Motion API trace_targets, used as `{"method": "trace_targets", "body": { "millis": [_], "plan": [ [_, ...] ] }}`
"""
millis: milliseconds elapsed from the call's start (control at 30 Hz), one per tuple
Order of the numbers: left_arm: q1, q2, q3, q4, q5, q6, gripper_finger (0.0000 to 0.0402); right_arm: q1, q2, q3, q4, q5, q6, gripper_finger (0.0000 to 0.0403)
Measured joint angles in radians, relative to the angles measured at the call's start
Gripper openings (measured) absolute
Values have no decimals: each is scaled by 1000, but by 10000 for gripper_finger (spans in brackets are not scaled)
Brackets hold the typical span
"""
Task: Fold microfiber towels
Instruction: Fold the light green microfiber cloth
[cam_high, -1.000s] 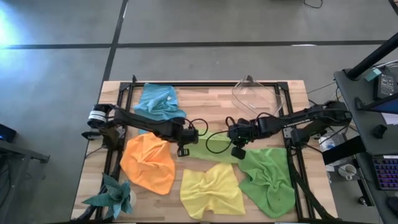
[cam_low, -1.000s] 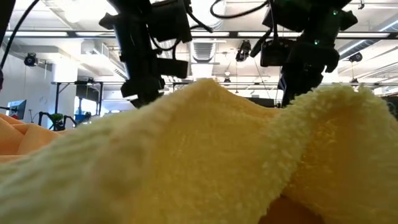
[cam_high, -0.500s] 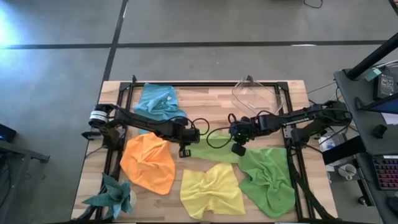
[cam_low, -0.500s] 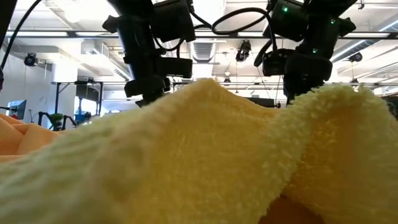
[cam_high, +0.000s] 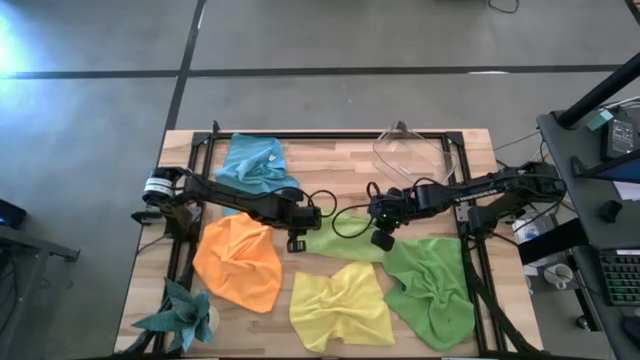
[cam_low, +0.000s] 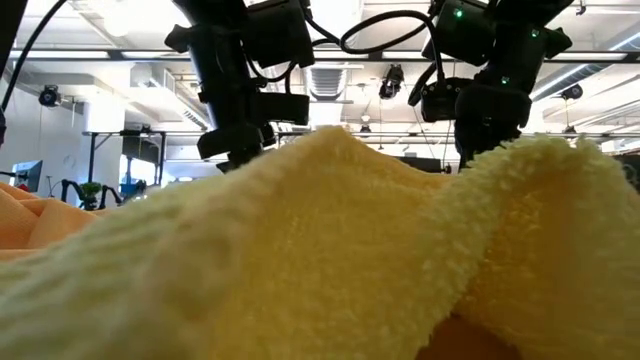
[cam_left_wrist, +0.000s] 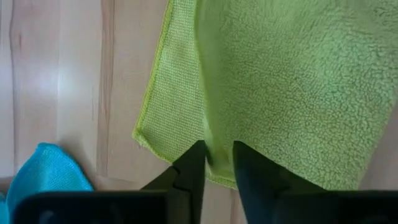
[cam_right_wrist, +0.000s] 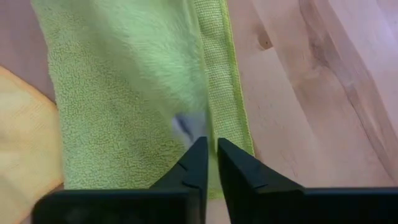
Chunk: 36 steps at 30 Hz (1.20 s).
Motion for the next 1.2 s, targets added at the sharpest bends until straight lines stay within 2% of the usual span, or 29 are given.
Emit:
{"method": "trace_targets", "body": {
  "millis": [267,433,633,900,1033,1200],
  "plan": [
    [15,-28,1,-22,-2,-40,136,0,-11,1,-10,2,74,122],
    [32,-99,9,-51,46,-106,144,0,-50,2,-32,-85,125,147],
    [55,-148,-2,19,128,-90,144,0,-93,2,-28,-109,146,152],
    [119,-79,-49,75,137,126,144,1,-113,3,-26,-109,171,149],
    [166,-71,-78,79,148,134,144,1,-110,3,-26,-109,171,143],
    [180,-66,-81,124,211,172,144,1,-105,2,-24,-109,171,137]
  ]
}}
